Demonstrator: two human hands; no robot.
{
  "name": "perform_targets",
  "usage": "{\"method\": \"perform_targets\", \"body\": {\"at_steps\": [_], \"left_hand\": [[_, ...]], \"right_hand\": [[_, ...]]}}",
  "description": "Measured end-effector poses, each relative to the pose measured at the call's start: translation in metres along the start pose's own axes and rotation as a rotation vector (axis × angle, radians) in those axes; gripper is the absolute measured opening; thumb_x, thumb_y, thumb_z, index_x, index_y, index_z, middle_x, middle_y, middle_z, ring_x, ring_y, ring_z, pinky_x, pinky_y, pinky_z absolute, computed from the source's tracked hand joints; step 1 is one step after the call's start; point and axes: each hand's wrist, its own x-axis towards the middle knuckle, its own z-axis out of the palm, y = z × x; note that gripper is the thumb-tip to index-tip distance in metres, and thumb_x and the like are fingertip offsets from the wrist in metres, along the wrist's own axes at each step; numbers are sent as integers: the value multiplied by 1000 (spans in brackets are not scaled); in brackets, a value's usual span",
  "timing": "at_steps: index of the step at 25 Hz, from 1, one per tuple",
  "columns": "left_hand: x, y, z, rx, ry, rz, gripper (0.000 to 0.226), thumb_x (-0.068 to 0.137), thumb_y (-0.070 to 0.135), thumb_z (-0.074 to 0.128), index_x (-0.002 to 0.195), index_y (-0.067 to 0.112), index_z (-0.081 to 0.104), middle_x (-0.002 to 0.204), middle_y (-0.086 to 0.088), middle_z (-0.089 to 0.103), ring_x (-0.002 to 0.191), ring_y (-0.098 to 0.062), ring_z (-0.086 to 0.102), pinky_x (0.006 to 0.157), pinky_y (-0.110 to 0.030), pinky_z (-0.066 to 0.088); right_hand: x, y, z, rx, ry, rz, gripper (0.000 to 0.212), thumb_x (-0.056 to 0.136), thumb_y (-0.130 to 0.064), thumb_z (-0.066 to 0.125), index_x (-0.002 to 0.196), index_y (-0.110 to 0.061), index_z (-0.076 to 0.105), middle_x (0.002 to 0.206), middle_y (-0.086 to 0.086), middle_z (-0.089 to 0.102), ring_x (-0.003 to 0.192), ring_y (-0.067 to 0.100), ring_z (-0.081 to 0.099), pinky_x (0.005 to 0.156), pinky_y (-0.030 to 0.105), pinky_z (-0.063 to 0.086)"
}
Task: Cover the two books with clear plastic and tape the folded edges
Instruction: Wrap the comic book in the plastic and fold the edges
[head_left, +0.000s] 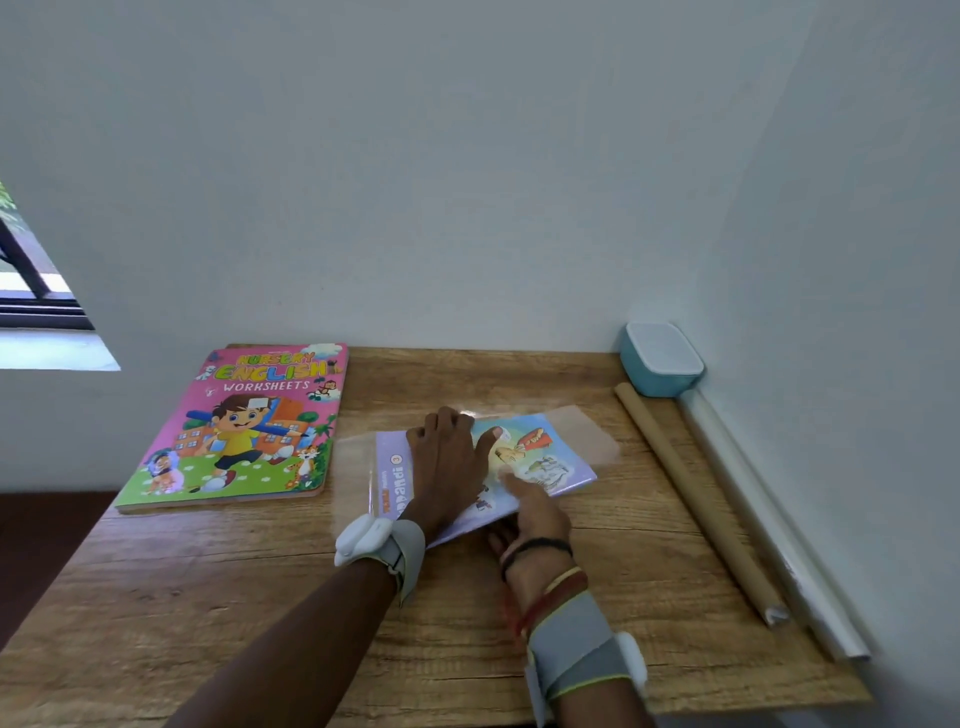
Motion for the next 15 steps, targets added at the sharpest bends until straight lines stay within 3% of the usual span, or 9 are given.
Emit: {"method": "perform_targets", "body": {"at_steps": [2,5,8,9,11,12,13,15], "left_hand": [[-2,3,-4,-106,-60,-67,50,96,60,37,106,20,66,109,-3,57,106,-27,51,88,-43,36],[7,14,-36,-488,-72,-179,52,98,60,29,100,21,64,104,-5,64,104,-29,58,89,-47,46],[28,24,-102,-1015,-58,-224,65,100,61,25,99,13,70,91,1,73,90,-16,68,87,-41,53],[31,18,-119,-1176,-107,-203,72,97,67,26,108,10,68,93,6,74,92,-11,68,89,-37,53],[31,-2,-140,-1449,-202,-271,79,88,72,42,119,2,59,97,4,69,105,-17,65,87,-30,55],[32,-18,-143,-1550,-267,-359,73,88,68,49,116,1,62,93,-2,70,106,-22,66,81,-29,58],[31,-26,-150,-1646,-393,-393,67,91,65,46,102,3,71,85,-6,72,95,-23,70,75,-30,60],[29,-40,-156,-1792,-721,-334,82,95,66,25,74,5,75,72,-10,72,70,-21,72,64,-28,59]], "right_hand": [[-3,7,11,-168,31,-126,34,63,-5,78,95,2,70,94,10,71,87,30,66,83,43,55],[-27,-3,16,-351,8,-461,21,76,-7,71,96,-1,72,88,10,72,81,26,66,70,31,52],[-57,-21,20,-625,-48,-1012,13,85,-8,62,94,-4,71,81,9,72,70,21,64,59,26,43],[-63,-26,21,-753,-8,-1247,20,84,-4,60,101,-7,71,83,7,72,68,19,63,57,26,44],[-64,-25,22,-1053,78,-1612,48,75,-1,53,120,-12,66,100,7,73,77,20,69,56,28,51],[-60,-19,20,-1195,109,-1718,55,73,-3,48,126,-11,63,110,10,71,86,23,71,56,30,54],[-53,-10,16,-1315,129,-1765,55,76,-6,45,129,-11,59,118,13,68,94,28,70,58,34,57],[-39,14,6,-1470,103,-1672,52,81,-12,57,133,-10,53,124,17,64,101,35,68,66,41,60]]}}
